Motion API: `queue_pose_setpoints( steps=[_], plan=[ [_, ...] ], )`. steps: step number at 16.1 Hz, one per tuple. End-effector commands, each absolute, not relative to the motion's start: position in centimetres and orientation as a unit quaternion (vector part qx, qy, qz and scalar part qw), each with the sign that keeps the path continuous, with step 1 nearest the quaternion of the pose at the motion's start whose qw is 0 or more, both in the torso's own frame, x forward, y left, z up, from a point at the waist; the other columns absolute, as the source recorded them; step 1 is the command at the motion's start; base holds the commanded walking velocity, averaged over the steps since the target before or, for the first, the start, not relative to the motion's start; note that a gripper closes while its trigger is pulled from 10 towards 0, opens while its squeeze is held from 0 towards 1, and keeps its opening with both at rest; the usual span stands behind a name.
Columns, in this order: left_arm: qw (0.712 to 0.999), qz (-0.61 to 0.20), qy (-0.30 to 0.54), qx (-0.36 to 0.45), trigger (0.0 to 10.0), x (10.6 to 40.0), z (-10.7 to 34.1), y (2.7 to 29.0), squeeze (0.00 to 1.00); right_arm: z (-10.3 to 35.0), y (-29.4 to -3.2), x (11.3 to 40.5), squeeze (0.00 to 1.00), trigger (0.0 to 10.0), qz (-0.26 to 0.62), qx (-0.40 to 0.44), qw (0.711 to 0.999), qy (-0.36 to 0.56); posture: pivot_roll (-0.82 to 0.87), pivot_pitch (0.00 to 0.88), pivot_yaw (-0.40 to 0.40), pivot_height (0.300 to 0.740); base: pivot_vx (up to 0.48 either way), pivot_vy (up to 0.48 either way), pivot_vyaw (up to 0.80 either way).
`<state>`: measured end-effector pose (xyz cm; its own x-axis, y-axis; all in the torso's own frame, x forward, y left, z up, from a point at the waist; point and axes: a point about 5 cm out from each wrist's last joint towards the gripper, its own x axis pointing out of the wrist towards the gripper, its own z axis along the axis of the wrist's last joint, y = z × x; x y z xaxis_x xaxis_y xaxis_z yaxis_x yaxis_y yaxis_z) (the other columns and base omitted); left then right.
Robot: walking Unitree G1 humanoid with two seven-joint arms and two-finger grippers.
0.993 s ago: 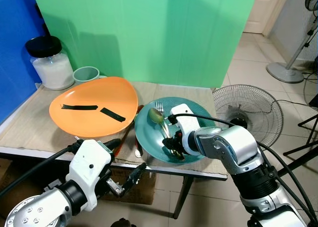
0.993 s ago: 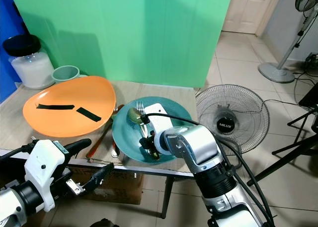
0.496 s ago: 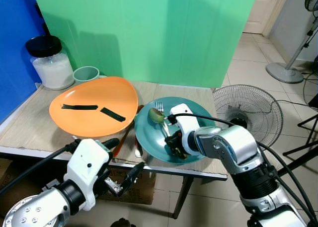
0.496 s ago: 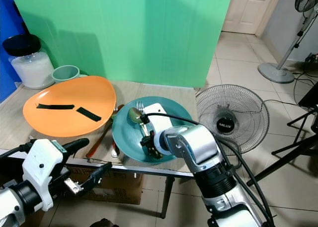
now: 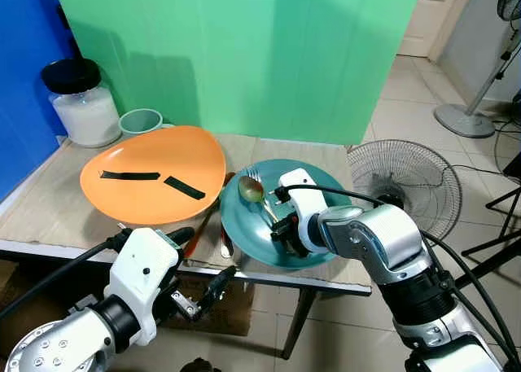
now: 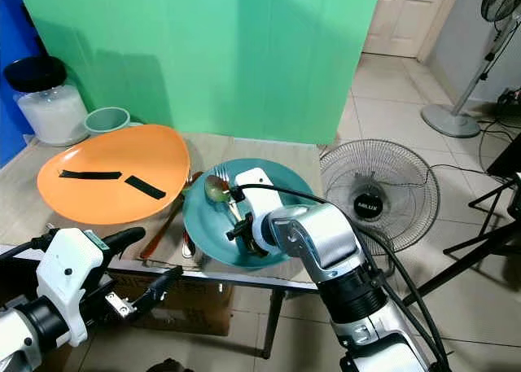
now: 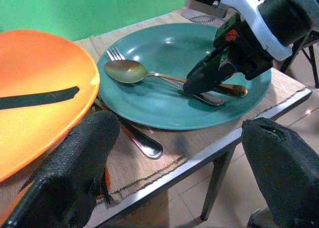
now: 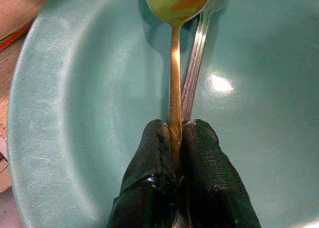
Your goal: Setting the table
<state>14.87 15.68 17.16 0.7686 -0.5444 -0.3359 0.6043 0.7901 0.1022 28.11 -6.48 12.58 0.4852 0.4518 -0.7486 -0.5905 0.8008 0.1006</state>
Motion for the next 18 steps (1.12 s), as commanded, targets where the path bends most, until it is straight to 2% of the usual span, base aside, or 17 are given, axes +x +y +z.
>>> queue_pose_setpoints(
  steps=[1, 13, 16, 18],
  plan=[
    [0.933, -0.315, 0.135, 0.111, 10.0, 14.7, 17.6, 15.4, 0.00, 13.3, -6.4, 28.5, 0.00, 0.0, 0.306, -0.086, 0.861, 0.397, 0.08, 0.000, -0.031, 0.740, 0.000, 0.000, 0.00],
    [0.928, -0.328, 0.137, 0.109, 10.0, 14.8, 17.3, 15.0, 0.00, 16.3, -7.6, 28.7, 0.00, 0.0, 0.320, -0.053, 0.880, 0.348, 0.06, 0.000, -0.009, 0.740, 0.000, 0.000, 0.00],
    [0.930, -0.325, 0.127, 0.115, 10.0, 15.2, 17.5, 14.9, 0.00, 17.3, -8.4, 28.9, 0.00, 0.0, 0.329, -0.013, 0.908, 0.259, 0.06, 0.000, -0.004, 0.740, 0.000, 0.000, 0.00],
    [0.943, -0.301, 0.089, 0.115, 10.0, 16.4, 17.7, 14.1, 0.00, 17.6, -9.8, 28.1, 0.00, 0.0, 0.328, 0.036, 0.919, 0.217, 0.06, 0.000, 0.002, 0.740, 0.000, 0.000, 0.00]
  ],
)
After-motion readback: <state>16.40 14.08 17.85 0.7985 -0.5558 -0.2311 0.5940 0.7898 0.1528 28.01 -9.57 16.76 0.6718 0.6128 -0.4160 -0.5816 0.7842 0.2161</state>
